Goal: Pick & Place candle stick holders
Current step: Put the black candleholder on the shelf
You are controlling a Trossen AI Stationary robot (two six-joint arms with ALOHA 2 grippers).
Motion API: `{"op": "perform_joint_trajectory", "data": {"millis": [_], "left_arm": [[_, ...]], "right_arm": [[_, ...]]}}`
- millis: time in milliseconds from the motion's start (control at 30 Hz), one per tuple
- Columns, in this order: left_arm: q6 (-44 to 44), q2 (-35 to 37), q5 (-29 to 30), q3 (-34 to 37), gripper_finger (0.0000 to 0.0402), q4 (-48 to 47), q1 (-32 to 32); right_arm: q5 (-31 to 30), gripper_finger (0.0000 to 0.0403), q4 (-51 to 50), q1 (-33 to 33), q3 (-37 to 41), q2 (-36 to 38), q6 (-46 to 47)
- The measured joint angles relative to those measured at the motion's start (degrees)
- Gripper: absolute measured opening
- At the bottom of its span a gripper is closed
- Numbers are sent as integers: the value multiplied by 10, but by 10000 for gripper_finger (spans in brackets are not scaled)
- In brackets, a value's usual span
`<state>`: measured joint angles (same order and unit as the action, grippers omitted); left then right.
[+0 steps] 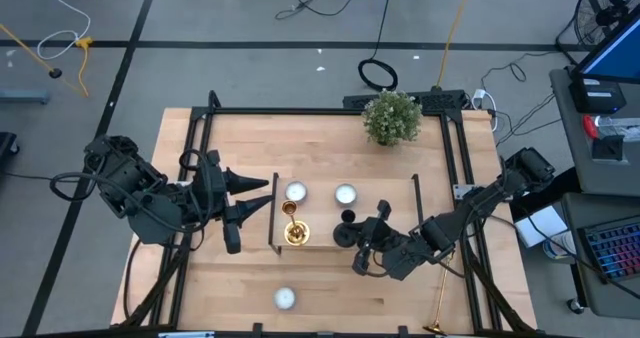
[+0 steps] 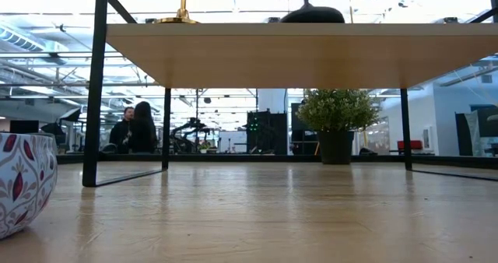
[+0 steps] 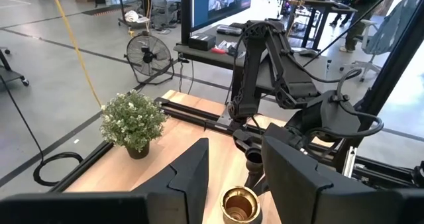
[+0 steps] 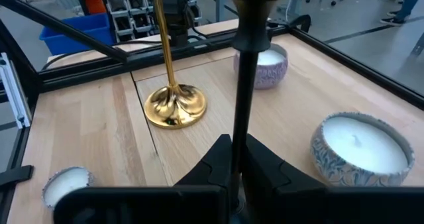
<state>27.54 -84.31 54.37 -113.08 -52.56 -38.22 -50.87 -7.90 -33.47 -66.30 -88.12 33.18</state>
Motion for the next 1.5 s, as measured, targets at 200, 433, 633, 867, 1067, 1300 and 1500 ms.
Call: {"op": "perform_joint_trajectory", "data": {"millis": [200, 433, 633, 867, 1067, 1300, 1500], "left_arm": [[0, 0, 0, 0, 145, 0, 0], [1, 0, 0, 0, 145, 0, 0], [3, 0, 0, 0, 145, 0, 0], [8, 0, 0, 0, 145, 0, 0], [11, 0, -2, 0, 145, 0, 0], [13, 0, -3, 0, 145, 0, 0], [13, 0, -3, 0, 145, 0, 0]], "right_arm": [[-2, 10, 6, 0, 6, 0, 3], [-2, 10, 12, 0, 6, 0, -2], [0, 32, 12, 0, 6, 0, -10], [0, 74, 12, 0, 6, 0, -10], [1, 95, 13, 0, 6, 0, -9], [1, 133, 17, 0, 6, 0, -9], [0, 166, 25, 0, 6, 0, -9]]}}
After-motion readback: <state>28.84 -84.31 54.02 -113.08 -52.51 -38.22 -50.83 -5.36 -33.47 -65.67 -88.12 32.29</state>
